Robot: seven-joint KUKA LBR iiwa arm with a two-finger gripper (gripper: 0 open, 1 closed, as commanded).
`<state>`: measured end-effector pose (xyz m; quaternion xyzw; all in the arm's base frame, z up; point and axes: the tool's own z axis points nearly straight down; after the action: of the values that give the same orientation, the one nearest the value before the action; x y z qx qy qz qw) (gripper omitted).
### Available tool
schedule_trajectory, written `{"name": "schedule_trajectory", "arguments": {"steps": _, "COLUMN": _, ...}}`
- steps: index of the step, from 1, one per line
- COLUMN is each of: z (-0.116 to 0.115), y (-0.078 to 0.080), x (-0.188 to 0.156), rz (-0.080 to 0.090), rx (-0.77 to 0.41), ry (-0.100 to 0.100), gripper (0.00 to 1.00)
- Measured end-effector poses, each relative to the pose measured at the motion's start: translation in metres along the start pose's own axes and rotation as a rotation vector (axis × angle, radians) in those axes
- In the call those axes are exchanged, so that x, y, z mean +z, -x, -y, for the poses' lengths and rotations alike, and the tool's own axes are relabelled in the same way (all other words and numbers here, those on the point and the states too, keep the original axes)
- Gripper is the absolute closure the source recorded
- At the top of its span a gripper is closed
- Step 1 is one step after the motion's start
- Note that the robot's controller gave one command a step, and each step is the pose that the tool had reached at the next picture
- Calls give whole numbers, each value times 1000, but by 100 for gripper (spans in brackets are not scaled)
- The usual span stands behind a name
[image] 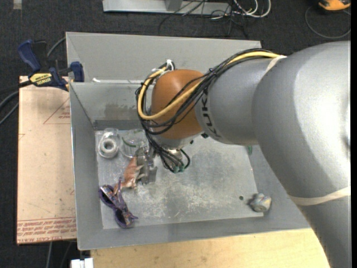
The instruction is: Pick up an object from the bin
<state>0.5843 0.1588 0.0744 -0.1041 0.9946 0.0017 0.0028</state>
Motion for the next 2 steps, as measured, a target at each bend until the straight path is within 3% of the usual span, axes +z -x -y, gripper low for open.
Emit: {"name": "schedule_trajectory", "arguments": {"steps": 2, "z": 5, "y": -5, "x": 3, "rz": 2, "rx": -27, "ry": 1, "gripper": 100}}
